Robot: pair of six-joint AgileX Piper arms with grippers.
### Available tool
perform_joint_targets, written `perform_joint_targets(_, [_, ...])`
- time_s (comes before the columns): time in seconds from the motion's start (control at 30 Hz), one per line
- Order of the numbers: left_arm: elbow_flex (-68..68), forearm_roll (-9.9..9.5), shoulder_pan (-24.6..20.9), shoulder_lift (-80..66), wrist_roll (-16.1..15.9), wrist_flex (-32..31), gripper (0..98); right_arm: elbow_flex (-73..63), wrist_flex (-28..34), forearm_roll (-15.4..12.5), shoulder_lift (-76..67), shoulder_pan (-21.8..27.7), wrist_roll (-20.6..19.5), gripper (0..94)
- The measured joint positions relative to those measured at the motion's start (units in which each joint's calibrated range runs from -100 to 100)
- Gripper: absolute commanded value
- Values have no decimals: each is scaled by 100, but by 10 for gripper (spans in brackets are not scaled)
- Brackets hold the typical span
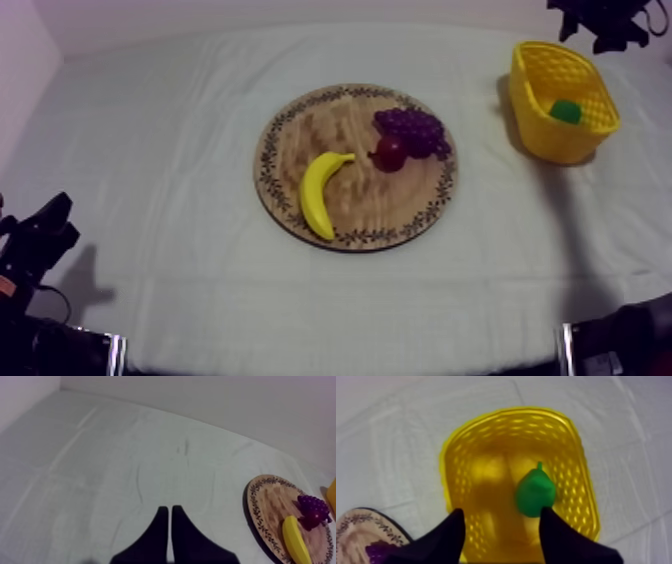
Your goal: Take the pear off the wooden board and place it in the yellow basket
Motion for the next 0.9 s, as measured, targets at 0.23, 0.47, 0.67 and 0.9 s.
perform_joint_targets(0.23, [0, 0, 0, 0, 0, 0, 1, 1562, -949, -193, -1901, -129, 12, 270])
perform_joint_targets(0.47, [0, 0, 0, 0, 0, 0, 1, 3483, -2119, -256, -3964, -197, 166, 111])
perform_joint_targets(0.67, [0, 0, 0, 0, 0, 0, 1, 5265, -2904, -663, -5788, -62, 568, 18])
perform_joint_targets(0.9, [0, 0, 0, 0, 0, 0, 1, 7199, -3370, -1454, -7680, 208, 1198, 5])
